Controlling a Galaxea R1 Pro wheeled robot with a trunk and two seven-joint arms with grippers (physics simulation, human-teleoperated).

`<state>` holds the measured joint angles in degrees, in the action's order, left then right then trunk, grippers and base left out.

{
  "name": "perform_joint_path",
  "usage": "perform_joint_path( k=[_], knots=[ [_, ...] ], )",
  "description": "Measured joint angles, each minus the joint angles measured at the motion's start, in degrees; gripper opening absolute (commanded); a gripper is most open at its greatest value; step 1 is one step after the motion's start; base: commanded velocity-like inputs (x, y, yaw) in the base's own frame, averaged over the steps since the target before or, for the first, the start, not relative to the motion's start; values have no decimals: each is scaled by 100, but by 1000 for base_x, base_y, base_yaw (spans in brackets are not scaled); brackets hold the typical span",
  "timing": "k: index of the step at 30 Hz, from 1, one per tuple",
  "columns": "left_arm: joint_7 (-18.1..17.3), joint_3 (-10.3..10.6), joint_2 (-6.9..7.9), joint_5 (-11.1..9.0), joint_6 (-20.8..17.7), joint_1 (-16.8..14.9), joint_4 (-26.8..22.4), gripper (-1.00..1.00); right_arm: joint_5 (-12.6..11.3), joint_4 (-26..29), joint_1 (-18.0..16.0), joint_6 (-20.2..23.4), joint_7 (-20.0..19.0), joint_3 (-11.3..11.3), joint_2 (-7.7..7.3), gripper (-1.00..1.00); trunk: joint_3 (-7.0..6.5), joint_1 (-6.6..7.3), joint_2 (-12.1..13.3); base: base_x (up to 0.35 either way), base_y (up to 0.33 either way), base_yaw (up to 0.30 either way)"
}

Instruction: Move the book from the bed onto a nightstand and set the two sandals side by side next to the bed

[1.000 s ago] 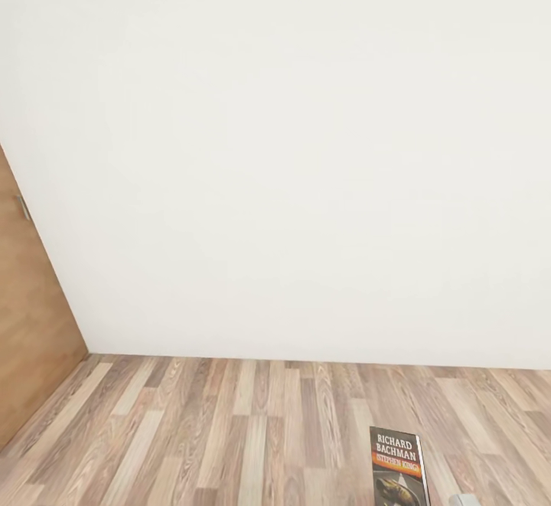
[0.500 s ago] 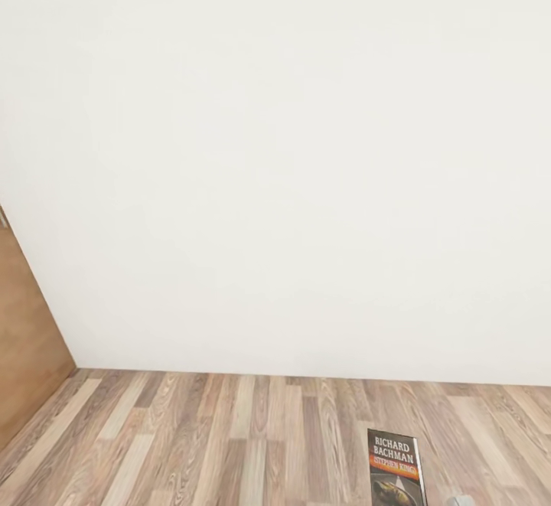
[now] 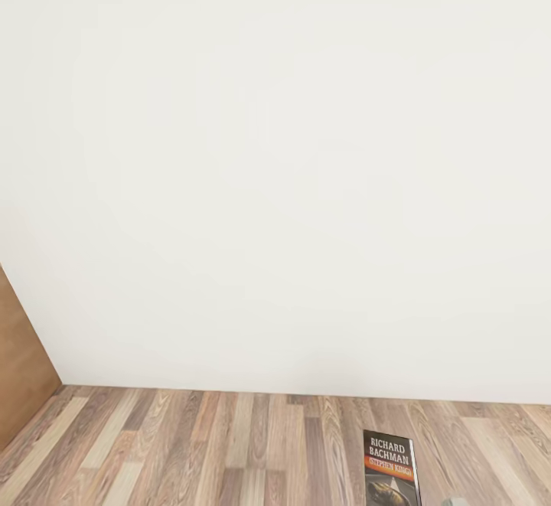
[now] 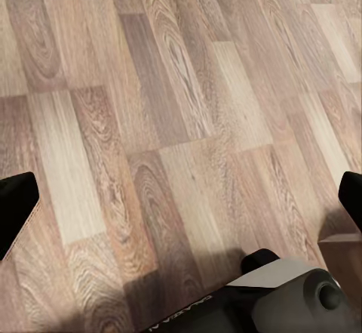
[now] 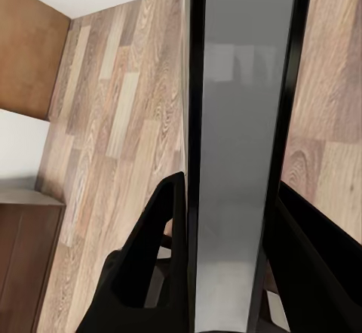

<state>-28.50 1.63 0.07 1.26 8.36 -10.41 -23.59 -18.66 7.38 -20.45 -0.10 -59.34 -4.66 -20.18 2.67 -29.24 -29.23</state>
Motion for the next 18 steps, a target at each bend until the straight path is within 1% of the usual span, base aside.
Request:
perform_joint_path(
  k=[18],
  knots=[
    [0,0,0,0,0,0,0,100,24,0,-4,-7,-1,-1,0,-100,0,0,0,332,0,0]
  ],
)
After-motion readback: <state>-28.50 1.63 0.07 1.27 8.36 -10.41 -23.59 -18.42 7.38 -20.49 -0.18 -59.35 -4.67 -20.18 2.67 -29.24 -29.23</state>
